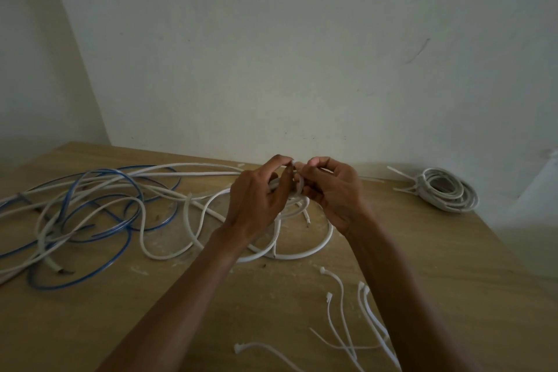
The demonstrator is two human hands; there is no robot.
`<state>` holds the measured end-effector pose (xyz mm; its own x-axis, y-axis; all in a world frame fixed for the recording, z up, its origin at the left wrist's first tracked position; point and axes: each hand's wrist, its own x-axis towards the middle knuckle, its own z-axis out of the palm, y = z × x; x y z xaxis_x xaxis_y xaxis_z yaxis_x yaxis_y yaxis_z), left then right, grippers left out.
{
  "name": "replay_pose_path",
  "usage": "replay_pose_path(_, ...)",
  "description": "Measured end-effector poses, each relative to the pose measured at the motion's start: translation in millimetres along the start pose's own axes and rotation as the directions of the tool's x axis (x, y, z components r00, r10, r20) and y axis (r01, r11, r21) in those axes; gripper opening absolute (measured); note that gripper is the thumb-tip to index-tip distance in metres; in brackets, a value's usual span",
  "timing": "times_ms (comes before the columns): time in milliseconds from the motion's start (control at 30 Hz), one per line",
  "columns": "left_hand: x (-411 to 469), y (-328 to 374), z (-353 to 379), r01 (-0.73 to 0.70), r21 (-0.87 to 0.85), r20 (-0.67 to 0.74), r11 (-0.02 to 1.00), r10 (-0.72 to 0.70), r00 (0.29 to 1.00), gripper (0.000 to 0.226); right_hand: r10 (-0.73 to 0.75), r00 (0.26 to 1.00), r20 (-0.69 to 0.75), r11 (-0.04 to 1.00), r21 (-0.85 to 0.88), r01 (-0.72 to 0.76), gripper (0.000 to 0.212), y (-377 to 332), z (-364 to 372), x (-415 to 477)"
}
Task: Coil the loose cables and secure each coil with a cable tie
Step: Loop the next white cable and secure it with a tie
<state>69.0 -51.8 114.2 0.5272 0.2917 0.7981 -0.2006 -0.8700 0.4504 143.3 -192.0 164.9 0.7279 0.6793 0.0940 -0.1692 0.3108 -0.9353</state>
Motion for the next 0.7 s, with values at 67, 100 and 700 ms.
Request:
replay_pose_path(67, -0.3, 0.0, -0.2, -0.018, 0.074, 0.005, 0.997, 0.017, 1.000, 0.031, -0.006, 1.000, -0.022, 1.000, 0.020, 0.007, 0.025, 3.4, 0.9, 0.3)
replay_pose_path(100, -0.1, 0.0, -0.5, -0.017, 0.094, 0.005, 0.995, 0.016, 1.000, 0.032, -0.017, 0.999, -0.030, 1.000, 0.023, 0.017, 0.026, 5.3, 0.7, 0.7)
replay_pose_path(700, 4.9, -3.7, -3.9, 0.126, -0.184, 0.036, 0.975, -0.122, 0.992, 0.020, -0.093, 0.995, 0.040, 0.853, -0.512, 0.100, 0.017, 3.5, 4.5, -3.1)
